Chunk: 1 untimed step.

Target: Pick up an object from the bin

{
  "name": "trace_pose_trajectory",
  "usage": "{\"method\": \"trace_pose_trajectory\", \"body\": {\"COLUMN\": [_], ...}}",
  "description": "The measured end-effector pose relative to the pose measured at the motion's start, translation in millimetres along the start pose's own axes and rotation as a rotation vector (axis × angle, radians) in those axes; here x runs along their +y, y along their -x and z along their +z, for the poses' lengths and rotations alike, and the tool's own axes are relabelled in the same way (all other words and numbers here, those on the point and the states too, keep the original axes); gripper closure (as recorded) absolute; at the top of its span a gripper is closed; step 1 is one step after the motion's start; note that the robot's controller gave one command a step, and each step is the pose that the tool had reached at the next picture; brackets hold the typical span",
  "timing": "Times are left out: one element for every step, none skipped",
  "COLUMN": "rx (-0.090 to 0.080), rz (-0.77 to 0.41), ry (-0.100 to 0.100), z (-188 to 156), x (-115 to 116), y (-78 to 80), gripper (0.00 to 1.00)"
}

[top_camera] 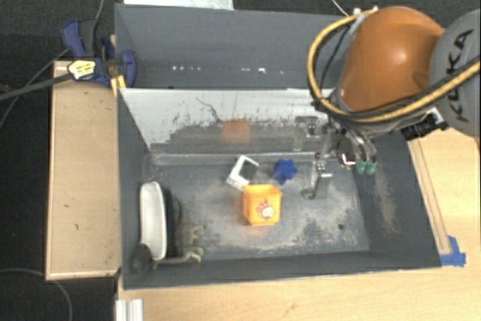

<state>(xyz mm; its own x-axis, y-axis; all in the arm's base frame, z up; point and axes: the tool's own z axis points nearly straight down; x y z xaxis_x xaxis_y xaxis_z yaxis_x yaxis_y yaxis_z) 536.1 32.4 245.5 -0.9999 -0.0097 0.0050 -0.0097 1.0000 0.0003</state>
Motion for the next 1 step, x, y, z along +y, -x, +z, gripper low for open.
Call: {"method": "trace_pose_trajectory", "body": {"rx": [-0.009], "rz": [0.001], "ry": [0.000], "z": [-4.7], "x": [-0.2], "y": [1.4], "gripper": [0.00]}}
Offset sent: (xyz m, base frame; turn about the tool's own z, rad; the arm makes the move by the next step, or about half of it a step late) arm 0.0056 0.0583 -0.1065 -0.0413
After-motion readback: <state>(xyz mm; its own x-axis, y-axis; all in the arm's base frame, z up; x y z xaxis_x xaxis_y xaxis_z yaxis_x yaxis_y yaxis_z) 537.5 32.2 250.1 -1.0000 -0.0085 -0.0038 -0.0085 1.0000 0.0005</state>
